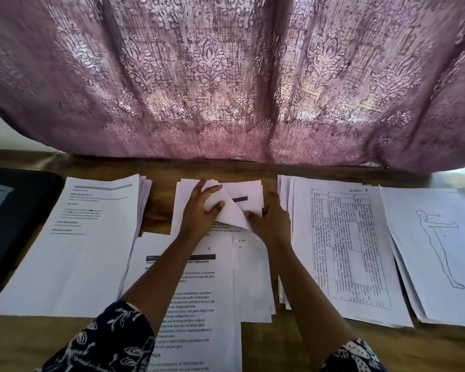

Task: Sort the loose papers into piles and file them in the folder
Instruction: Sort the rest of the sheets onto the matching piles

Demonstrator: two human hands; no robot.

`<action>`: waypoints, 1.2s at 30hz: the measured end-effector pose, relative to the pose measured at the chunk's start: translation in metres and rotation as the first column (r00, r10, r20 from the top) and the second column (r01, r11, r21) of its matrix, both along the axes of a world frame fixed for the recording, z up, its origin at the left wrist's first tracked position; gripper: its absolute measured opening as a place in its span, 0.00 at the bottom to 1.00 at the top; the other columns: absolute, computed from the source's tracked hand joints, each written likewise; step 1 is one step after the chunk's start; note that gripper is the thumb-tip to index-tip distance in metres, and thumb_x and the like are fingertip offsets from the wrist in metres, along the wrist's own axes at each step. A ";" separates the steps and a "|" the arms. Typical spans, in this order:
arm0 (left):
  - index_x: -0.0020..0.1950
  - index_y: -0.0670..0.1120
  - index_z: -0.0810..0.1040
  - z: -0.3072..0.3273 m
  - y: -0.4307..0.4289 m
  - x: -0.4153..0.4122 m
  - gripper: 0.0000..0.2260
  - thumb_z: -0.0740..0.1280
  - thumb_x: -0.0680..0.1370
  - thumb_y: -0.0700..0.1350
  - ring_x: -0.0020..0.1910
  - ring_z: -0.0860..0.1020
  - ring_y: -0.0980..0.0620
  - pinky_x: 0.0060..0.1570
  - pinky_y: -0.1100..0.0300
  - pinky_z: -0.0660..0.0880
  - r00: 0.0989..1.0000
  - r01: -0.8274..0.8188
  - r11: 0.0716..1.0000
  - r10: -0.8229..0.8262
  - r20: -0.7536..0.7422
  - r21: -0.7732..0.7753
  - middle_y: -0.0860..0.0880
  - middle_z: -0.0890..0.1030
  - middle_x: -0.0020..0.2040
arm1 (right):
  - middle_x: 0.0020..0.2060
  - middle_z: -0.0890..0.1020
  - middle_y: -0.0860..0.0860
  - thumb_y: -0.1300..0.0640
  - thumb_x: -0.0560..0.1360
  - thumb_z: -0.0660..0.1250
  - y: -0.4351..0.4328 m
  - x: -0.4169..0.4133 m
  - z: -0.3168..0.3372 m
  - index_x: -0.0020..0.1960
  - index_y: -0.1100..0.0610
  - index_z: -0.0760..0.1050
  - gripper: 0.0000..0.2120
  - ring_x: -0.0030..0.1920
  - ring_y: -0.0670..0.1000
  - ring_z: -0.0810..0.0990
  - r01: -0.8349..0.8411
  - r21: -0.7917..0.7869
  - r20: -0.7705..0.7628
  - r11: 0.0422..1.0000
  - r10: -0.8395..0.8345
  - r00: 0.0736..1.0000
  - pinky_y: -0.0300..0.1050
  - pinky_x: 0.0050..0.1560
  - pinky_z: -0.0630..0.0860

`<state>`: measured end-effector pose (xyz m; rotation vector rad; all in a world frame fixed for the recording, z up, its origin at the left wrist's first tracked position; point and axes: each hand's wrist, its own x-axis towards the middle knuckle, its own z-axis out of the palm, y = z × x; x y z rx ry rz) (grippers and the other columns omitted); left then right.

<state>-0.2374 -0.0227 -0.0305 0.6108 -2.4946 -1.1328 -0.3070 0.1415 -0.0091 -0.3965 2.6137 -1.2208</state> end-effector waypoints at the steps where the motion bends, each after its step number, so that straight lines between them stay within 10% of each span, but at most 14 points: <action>1: 0.66 0.49 0.76 0.004 -0.001 -0.001 0.17 0.67 0.78 0.50 0.73 0.64 0.47 0.68 0.61 0.57 1.000 0.000 1.000 0.000 0.001 0.009 0.48 0.64 0.76 | 0.58 0.80 0.51 0.50 0.73 0.71 0.001 0.002 0.000 0.70 0.53 0.64 0.29 0.56 0.56 0.80 -0.003 -0.035 0.054 0.999 0.005 0.999 0.45 0.52 0.75; 7: 0.41 0.45 0.84 0.043 -0.016 -0.020 0.29 0.54 0.79 0.64 0.40 0.80 0.49 0.43 0.59 0.74 0.989 0.000 0.829 -0.085 -0.125 -0.559 0.46 0.84 0.45 | 0.56 0.82 0.55 0.56 0.77 0.66 0.005 -0.013 0.025 0.59 0.58 0.78 0.12 0.55 0.56 0.81 0.003 -0.075 -0.007 0.997 -0.003 1.000 0.39 0.51 0.71; 13: 0.29 0.45 0.77 0.086 -0.013 -0.053 0.37 0.42 0.80 0.66 0.26 0.73 0.48 0.42 0.55 0.68 0.997 0.061 0.740 -0.071 0.011 -0.670 0.46 0.77 0.27 | 0.52 0.83 0.55 0.55 0.78 0.64 0.026 -0.034 0.076 0.56 0.58 0.78 0.10 0.48 0.53 0.79 0.059 -0.111 -0.118 0.992 -0.073 0.990 0.43 0.47 0.71; 22: 0.62 0.46 0.76 0.068 0.018 -0.033 0.20 0.55 0.82 0.58 0.52 0.81 0.45 0.51 0.51 0.79 0.990 -0.031 0.911 -0.029 -0.140 -0.412 0.46 0.81 0.57 | 0.48 0.83 0.55 0.55 0.79 0.62 0.077 -0.039 0.175 0.55 0.55 0.76 0.08 0.44 0.55 0.80 0.088 -0.003 -0.532 0.996 -0.076 0.843 0.47 0.45 0.75; 31: 0.76 0.54 0.61 0.020 0.002 0.048 0.40 0.67 0.69 0.68 0.71 0.67 0.48 0.70 0.50 0.66 0.852 0.475 0.788 -0.301 0.428 -0.392 0.52 0.64 0.76 | 0.47 0.83 0.58 0.59 0.78 0.62 0.075 -0.008 0.204 0.55 0.57 0.76 0.08 0.45 0.63 0.80 -0.050 0.229 -0.728 0.972 0.205 0.655 0.45 0.39 0.63; 36: 0.70 0.54 0.71 0.020 0.002 0.045 0.38 0.71 0.64 0.70 0.66 0.70 0.52 0.66 0.58 0.66 0.813 0.509 0.789 -0.308 0.494 -0.344 0.53 0.71 0.71 | 0.48 0.83 0.59 0.57 0.78 0.63 0.066 -0.003 0.207 0.58 0.56 0.76 0.11 0.48 0.64 0.80 -0.121 0.276 -0.707 0.954 0.286 0.647 0.48 0.41 0.68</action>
